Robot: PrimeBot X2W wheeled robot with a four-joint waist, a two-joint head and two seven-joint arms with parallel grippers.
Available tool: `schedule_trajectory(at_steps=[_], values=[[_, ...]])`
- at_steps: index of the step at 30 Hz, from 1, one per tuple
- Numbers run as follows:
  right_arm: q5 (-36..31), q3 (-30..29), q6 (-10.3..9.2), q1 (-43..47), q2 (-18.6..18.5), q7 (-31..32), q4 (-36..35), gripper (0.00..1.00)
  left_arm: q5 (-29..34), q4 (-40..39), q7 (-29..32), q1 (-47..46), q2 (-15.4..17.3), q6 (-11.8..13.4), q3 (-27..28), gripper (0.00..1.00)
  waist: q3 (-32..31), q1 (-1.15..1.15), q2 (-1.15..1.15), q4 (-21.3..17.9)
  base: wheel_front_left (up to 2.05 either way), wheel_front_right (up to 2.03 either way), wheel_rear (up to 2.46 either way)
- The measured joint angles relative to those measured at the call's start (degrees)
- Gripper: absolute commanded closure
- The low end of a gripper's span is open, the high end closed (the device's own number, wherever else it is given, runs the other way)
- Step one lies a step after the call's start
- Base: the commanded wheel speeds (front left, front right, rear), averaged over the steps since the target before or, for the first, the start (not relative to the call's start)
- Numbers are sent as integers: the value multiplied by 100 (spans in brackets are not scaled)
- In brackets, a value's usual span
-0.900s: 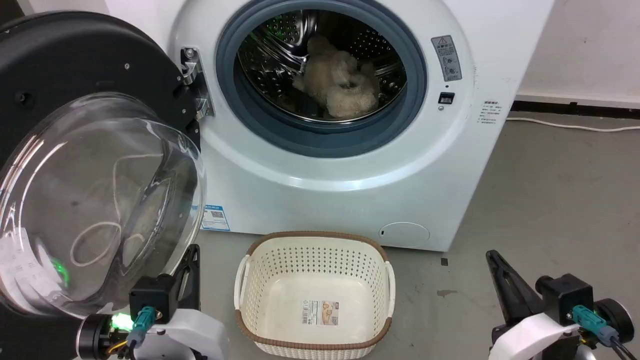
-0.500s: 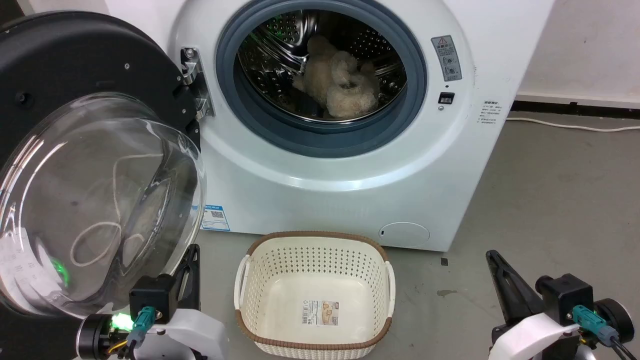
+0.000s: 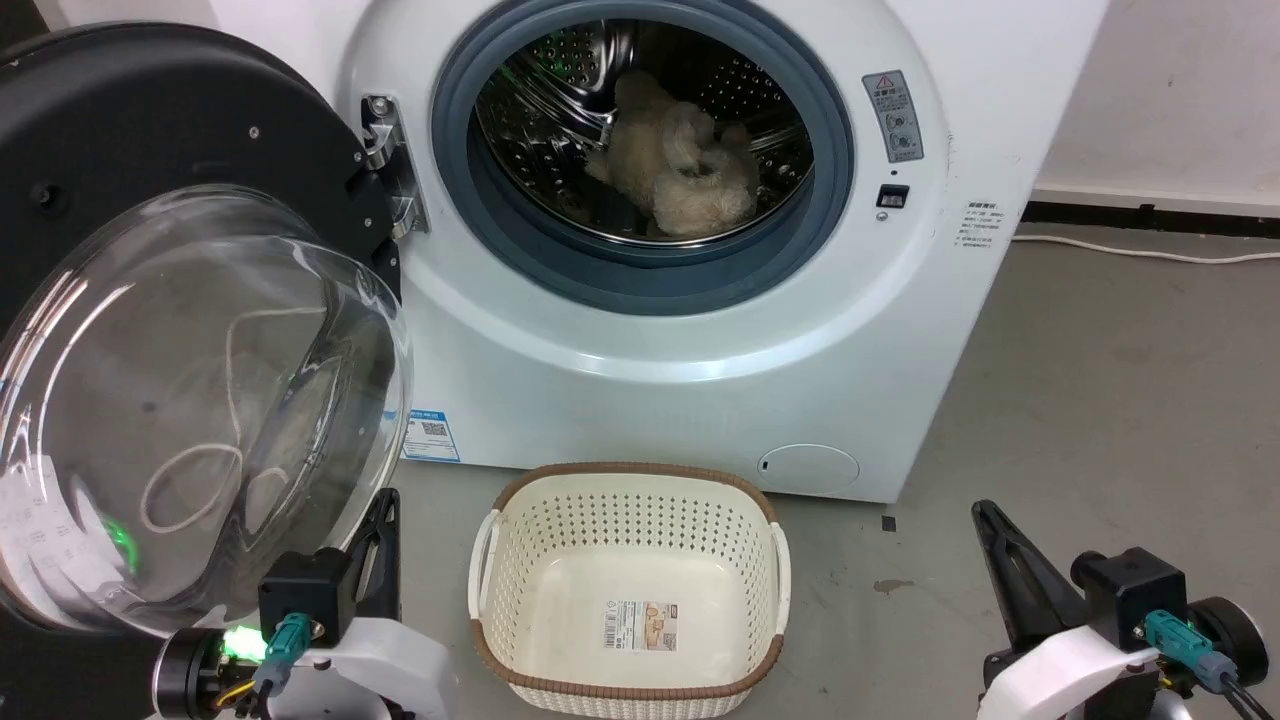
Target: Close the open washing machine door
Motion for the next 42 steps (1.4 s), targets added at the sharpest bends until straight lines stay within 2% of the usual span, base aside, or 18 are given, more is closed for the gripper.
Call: schedule_trajectory(at_steps=[2, 3, 23, 35, 42], values=[[0, 0, 0, 0, 0, 0, 0, 100, 0, 0, 0, 0, 0, 0, 0, 100, 0, 0, 0, 0, 0, 0, 0], [2, 1, -1, 1, -1, 0, 2, 0, -1, 2, 0, -1, 0, -1, -1, 0, 0, 0, 0, 0, 0, 0, 0], [80, -10, 0, 12, -1, -130, 55, 0, 8, 11, -157, -2, 18, 16, -130, 0, -24, 0, 0, 118, 0, 0, 0], [176, 75, 0, 28, -1, -271, 101, 0, 15, 27, -288, -1, 121, 57, -277, 0, -112, 0, 0, 517, 0, 0, 0], [248, 283, 0, 19, -25, -364, 174, 0, 14, -15, -365, 71, 152, 183, -288, 0, -93, 0, 0, 764, 0, 0, 0]])
